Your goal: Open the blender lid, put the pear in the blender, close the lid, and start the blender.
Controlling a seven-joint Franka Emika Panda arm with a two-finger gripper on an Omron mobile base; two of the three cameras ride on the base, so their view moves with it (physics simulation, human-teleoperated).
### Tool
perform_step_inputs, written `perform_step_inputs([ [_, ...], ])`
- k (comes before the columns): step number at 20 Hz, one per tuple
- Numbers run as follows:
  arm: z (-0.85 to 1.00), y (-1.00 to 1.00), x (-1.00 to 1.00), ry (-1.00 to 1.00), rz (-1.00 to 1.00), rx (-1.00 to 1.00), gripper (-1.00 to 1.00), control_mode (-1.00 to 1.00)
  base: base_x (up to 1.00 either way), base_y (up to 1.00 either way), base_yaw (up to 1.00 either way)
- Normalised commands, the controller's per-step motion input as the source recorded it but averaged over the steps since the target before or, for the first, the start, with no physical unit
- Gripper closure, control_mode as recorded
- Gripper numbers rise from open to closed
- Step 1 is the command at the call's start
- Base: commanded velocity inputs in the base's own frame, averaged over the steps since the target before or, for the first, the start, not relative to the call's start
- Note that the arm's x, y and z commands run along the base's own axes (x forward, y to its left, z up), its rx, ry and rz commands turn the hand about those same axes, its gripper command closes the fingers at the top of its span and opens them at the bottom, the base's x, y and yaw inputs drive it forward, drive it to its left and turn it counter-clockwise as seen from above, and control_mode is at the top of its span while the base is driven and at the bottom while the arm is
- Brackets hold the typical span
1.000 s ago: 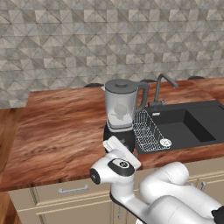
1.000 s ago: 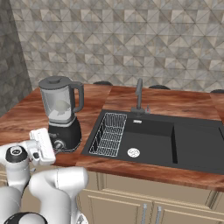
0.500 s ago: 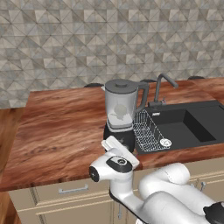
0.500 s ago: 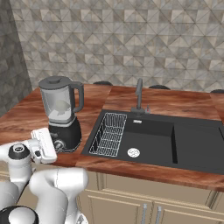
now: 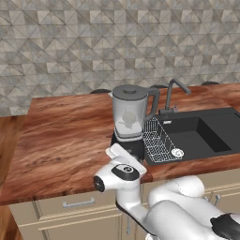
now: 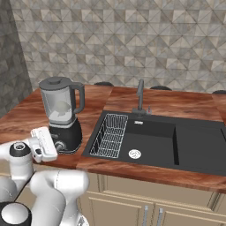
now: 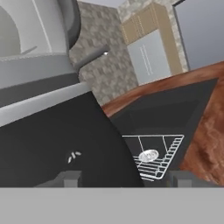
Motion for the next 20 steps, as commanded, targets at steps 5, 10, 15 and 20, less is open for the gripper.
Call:
perform_step_inputs([
  [5,0.02,0.0,-0.07,-0.11,0.0,0.0,-1.0,-1.0,0.0,0.0,0.0],
  [10,0.39,0.0,-0.46,-0.2,0.0,0.0,-1.0,-1.0,0.0,0.0,0.0],
  [15,0.59,-0.01,-0.4,-0.17,-0.02,0.0,-1.0,-1.0,0.0,0.0,0.0],
  [20,0.53,0.0,-0.34,-0.12,-0.03,0.0,-1.0,-1.0,0.0,0.0,0.0],
])
